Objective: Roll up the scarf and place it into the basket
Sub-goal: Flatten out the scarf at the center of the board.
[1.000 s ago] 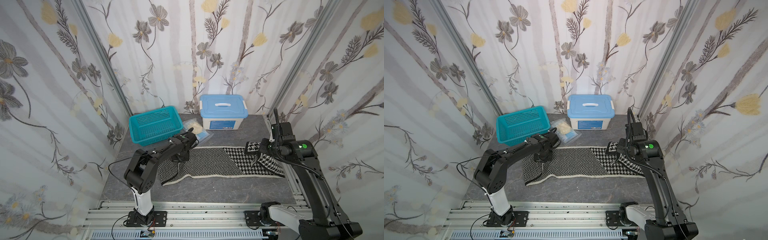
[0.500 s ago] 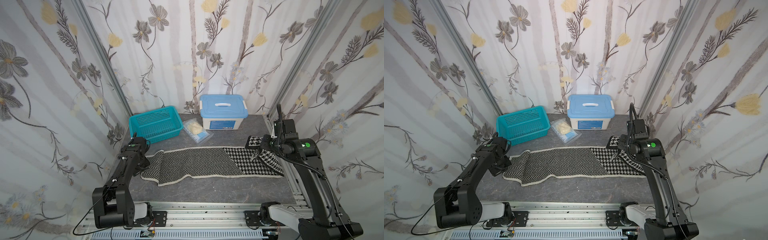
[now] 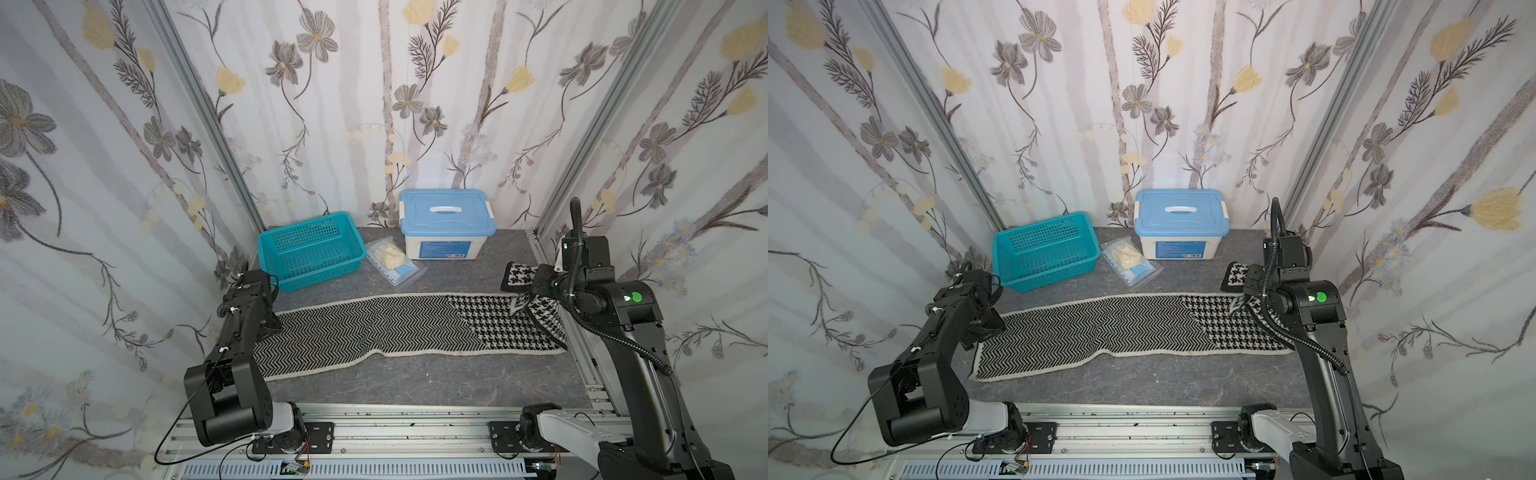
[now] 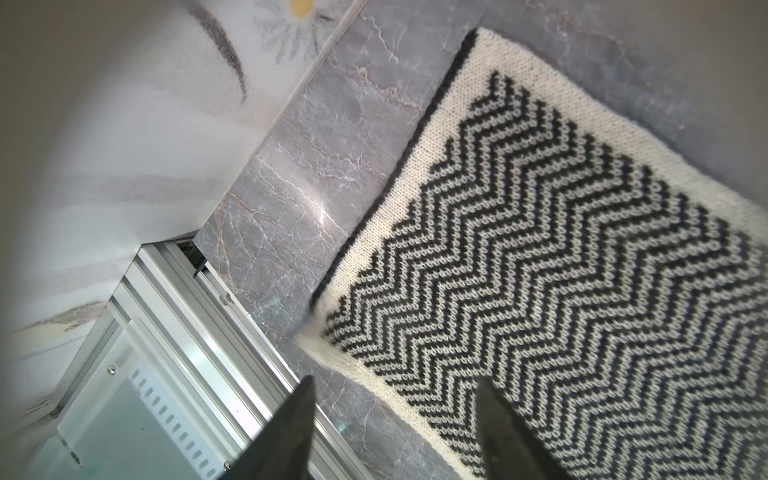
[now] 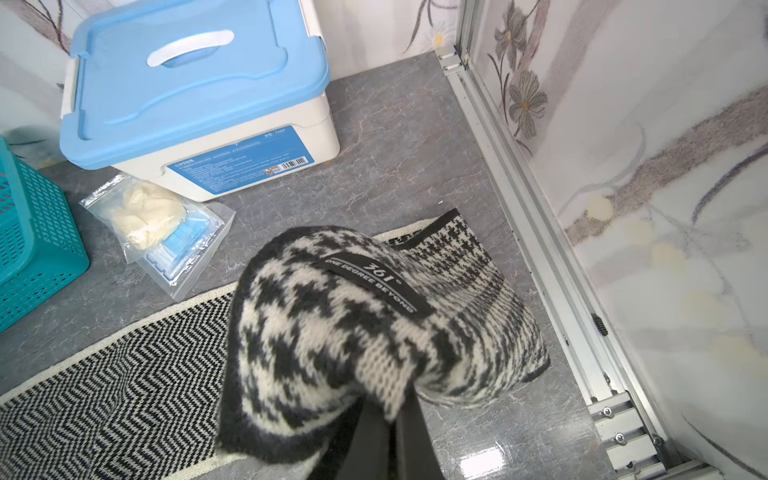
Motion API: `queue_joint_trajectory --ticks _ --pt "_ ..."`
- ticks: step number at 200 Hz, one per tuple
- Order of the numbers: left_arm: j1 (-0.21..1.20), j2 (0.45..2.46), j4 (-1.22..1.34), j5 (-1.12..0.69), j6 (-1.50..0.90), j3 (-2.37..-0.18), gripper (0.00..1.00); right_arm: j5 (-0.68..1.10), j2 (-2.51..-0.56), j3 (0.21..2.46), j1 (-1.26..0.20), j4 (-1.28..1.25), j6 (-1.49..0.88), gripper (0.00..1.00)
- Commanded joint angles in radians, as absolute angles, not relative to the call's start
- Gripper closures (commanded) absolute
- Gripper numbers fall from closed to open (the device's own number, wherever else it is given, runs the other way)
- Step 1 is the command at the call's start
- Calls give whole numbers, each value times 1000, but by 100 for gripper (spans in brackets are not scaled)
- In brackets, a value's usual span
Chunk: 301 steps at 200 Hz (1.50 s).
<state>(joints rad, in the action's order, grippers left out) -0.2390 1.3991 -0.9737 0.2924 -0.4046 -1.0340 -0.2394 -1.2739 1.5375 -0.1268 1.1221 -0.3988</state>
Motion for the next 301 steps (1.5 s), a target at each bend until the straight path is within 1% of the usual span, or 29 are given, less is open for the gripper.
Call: queue_joint_trajectory --ticks 1,3,5,14,39,61,88,113,149,173,221,236,253,267,283,301 --pt "-188 1385 -1006 278 -389 -1075 13 -267 -1297 1580 -132 1127 -385 100" --pt "-178 1384 -1011 277 -389 -1081 10 -267 -1297 1582 -134 1127 -385 100" --pt "-167 1383 -1015 275 -391 -1088 9 -267 -1298 1587 -134 1127 -385 100" --pt "-100 1377 -1025 248 -399 -1114 7 -267 -1302 1599 -139 1129 -388 100" --pt "139 1376 -1013 95 -483 -1139 8 -267 -1313 1640 -151 1147 -394 100" --pt "329 1413 -920 6 -611 -1119 10 -267 -1319 1676 -152 1158 -405 100" --pt "503 1521 -731 -81 -735 -1105 11 -289 -1366 1830 -152 1207 -378 100" --pt "613 1678 -635 -105 -752 -1145 11 -319 -1442 2038 -145 1263 -333 100" --pt "678 1848 -546 -135 -760 -1186 12 -311 -1565 2322 -127 1349 -317 100" --pt "724 1939 -525 -168 -759 -1246 12 -305 -1629 2441 -106 1388 -313 100" --pt "807 2107 -561 -197 -777 -1441 12 -260 -1708 2651 25 1446 -270 100" --pt "805 2138 -600 -176 -764 -1488 12 -241 -1720 2681 62 1445 -260 100" --pt "794 2145 -614 -160 -734 -1473 12 -235 -1721 2685 96 1438 -238 100" --pt "786 2149 -614 -184 -697 -1460 12 -248 -1729 2719 138 1432 -205 100" --pt "787 2165 -620 -216 -653 -1433 11 -185 -1745 2750 221 1425 -232 100" --pt "787 2167 -641 -232 -619 -1426 11 -180 -1777 2782 247 1416 -233 100"
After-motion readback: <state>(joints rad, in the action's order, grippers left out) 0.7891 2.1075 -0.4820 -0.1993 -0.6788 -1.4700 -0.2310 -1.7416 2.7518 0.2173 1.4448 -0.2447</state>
